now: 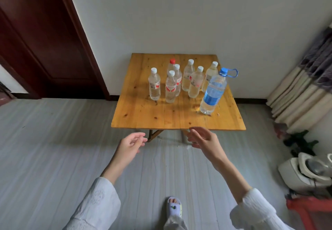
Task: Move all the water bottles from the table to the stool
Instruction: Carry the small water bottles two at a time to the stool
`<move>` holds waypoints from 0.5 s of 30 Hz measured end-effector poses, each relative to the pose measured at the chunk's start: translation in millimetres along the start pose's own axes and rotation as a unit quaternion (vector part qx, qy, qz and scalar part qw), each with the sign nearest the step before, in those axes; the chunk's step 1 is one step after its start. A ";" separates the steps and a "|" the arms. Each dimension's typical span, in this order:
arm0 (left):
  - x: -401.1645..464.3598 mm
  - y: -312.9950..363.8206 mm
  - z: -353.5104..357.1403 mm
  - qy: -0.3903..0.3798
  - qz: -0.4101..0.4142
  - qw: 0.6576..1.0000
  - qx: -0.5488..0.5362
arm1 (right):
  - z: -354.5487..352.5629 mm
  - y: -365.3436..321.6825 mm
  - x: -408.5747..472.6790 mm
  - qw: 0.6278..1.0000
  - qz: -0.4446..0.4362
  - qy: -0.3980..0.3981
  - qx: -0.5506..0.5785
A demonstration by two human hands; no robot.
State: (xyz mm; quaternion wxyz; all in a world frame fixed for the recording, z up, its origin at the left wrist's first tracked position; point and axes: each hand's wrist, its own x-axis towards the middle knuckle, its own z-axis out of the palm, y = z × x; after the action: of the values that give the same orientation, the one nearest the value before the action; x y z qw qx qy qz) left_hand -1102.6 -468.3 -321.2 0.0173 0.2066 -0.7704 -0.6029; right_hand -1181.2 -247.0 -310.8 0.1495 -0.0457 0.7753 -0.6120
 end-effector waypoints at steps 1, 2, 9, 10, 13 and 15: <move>22.0 8.3 2.4 0.002 -0.004 1.000 0.000 | -3.1 -6.2 24.7 1.000 0.002 -0.006 -0.001; 42.6 16.6 4.6 -0.001 -0.007 1.000 -0.001 | -6.5 -13.0 48.5 1.000 0.001 -0.012 -0.003; 152.1 37.7 7.2 0.017 -0.021 0.999 -0.020 | -8.8 -35.1 174.9 0.998 -0.001 -0.040 -0.044; 166.2 37.5 6.9 0.020 -0.025 0.999 -0.019 | -6.7 -34.0 189.2 0.998 0.003 -0.040 -0.053; 209.7 38.9 6.5 0.008 -0.028 1.000 -0.008 | -1.7 -31.2 227.2 0.997 0.018 -0.034 -0.071; 243.7 41.0 5.0 -0.010 -0.028 1.000 0.008 | 0.3 -30.5 254.7 0.996 0.025 -0.021 -0.083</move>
State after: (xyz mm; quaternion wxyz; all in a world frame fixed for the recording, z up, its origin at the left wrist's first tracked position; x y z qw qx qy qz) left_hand -1339.0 -538.8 -338.4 -0.0087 0.2227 -0.7693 -0.5988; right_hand -1426.9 -319.4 -326.3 0.1770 -0.0518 0.8208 -0.5406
